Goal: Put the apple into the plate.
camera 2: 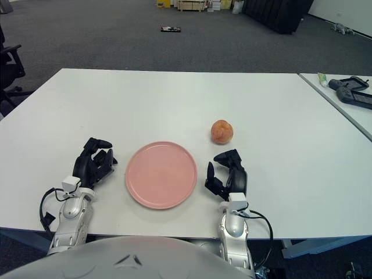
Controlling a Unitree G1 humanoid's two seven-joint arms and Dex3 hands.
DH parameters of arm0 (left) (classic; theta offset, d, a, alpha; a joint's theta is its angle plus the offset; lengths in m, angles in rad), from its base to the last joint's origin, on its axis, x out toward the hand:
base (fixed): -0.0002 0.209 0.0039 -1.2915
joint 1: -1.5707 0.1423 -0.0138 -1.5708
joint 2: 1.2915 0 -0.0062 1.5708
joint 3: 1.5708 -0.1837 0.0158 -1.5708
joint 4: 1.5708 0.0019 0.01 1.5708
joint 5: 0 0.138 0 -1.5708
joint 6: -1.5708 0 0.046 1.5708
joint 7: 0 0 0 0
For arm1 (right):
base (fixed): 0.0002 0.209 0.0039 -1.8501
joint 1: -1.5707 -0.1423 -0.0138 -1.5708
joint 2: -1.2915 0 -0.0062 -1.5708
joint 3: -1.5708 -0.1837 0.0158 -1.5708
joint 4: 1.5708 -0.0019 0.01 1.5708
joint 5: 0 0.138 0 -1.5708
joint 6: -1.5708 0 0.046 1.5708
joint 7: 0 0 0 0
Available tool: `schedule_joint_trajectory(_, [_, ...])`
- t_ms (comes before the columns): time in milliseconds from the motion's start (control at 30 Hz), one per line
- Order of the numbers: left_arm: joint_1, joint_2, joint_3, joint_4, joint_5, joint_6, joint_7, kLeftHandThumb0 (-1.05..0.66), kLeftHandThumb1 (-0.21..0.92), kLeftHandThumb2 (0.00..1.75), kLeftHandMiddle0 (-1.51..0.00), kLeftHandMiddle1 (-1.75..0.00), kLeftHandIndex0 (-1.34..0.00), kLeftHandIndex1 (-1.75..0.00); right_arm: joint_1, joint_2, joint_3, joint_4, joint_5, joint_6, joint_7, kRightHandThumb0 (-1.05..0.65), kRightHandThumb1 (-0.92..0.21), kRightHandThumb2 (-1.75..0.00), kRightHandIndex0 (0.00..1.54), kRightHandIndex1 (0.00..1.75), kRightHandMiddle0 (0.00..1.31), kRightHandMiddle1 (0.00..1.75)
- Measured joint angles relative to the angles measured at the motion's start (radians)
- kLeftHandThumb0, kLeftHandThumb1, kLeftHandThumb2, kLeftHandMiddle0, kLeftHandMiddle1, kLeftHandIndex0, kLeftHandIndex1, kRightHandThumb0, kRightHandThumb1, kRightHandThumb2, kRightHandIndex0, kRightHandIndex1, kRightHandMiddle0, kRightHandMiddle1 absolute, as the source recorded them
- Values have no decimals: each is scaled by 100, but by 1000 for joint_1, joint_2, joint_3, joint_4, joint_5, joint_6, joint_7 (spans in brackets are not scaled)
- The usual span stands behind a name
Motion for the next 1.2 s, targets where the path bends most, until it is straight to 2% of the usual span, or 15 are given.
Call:
schedule_joint_trajectory(500, [-2, 0, 0, 0, -1, 0, 0, -38, 69, 84, -68, -175, -33, -175, -4, 0, -1, 1, 2, 0, 3, -41, -55, -103, 70, 155, 43, 175])
schedule_joint_trajectory(800, [-3, 0, 0, 0, 2, 0, 3, -38, 69, 85, -68, -175, -33, -175, -11, -4, -7, 1, 0, 2, 7, -41, -57, -101, 66, 156, 42, 175])
schedule_joint_trajectory(967, [-3, 0, -1, 0, 4, 0, 4, -38, 69, 85, -69, -175, -33, -175, -29, -6, -20, 2, -8, 4, -18, -39, -66, -89, 57, 150, 36, 175])
schedule_joint_trajectory(1100, [-3, 0, -1, 0, 6, 0, 7, -38, 69, 84, -69, -175, -33, -175, -72, -6, -32, -4, -34, 4, -56, -36, -84, -64, 47, 137, 24, 175])
schedule_joint_trajectory(1133, [-3, 0, -1, 0, 6, 1, 7, -38, 70, 84, -68, -175, -33, -175, -83, -5, -32, -14, -47, 5, -65, -36, -87, -60, 37, 130, 22, 175])
schedule_joint_trajectory(1167, [-3, 0, -1, 0, 7, 1, 9, -38, 70, 84, -67, -175, -33, -175, -95, -4, -30, -28, -56, 5, -72, -36, -88, -58, 34, 128, 21, 175])
schedule_joint_trajectory(1200, [-3, 0, -1, 0, 7, 1, 10, -38, 70, 84, -67, -175, -33, -175, -106, -4, -27, -45, -63, 5, -75, -35, -89, -56, 22, 120, 20, 175])
